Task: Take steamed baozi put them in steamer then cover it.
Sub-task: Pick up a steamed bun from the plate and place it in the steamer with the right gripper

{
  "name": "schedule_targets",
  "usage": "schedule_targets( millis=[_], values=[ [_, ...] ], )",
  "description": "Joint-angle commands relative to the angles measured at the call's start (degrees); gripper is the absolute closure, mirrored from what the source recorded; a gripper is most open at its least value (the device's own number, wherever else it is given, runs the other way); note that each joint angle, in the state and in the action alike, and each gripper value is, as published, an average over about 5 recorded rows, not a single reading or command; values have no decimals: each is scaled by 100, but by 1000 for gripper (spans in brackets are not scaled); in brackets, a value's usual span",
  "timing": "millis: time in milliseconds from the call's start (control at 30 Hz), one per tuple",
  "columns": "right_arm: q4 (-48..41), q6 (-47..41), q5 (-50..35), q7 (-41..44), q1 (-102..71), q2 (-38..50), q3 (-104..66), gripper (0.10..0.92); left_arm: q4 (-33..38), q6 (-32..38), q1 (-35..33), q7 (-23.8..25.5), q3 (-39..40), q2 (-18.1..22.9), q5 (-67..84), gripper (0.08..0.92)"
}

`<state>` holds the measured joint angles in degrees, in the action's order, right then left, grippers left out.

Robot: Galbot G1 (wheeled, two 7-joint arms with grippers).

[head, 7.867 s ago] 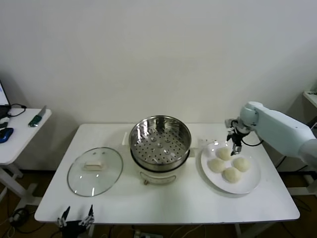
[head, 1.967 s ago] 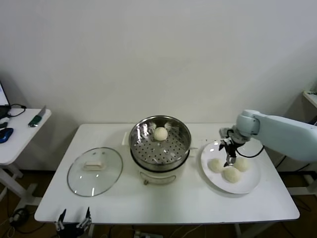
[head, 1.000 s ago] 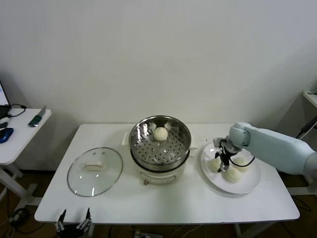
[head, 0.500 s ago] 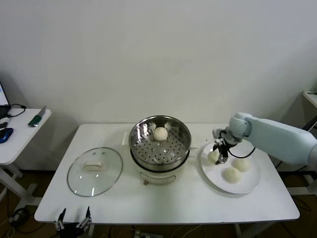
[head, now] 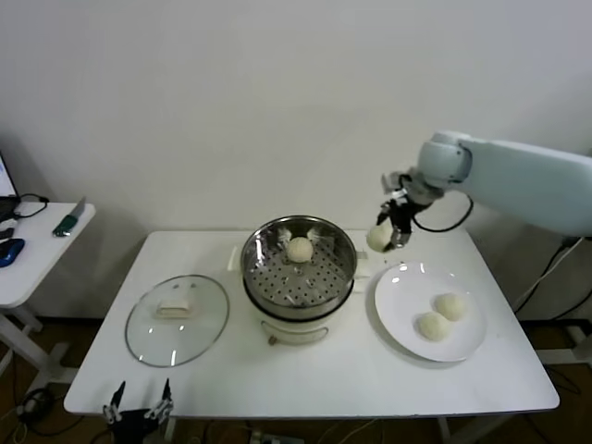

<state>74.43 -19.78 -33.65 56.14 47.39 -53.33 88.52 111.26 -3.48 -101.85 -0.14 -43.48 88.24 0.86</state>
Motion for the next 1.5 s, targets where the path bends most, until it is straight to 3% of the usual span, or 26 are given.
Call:
schedule_targets(
  millis=[33,533,1033,1500],
  values=[
    [543,-376,-1097,-214,943,-874,42,321,21,2,3,7,-3,-22,14,177],
    [-472,-609,-507,-589,-466,-2559,-301,321,-49,-7,73,17,-29,-36,16,177],
    [-1449,-625,170,-790,-1680,-2985,-437,321,-71,14,60,9,-60,-79,15,177],
    [-1657,-622,297,-834,-1810,-3131,-506,321,-42,42,25,-2,-70,-71,19,177]
  ],
)
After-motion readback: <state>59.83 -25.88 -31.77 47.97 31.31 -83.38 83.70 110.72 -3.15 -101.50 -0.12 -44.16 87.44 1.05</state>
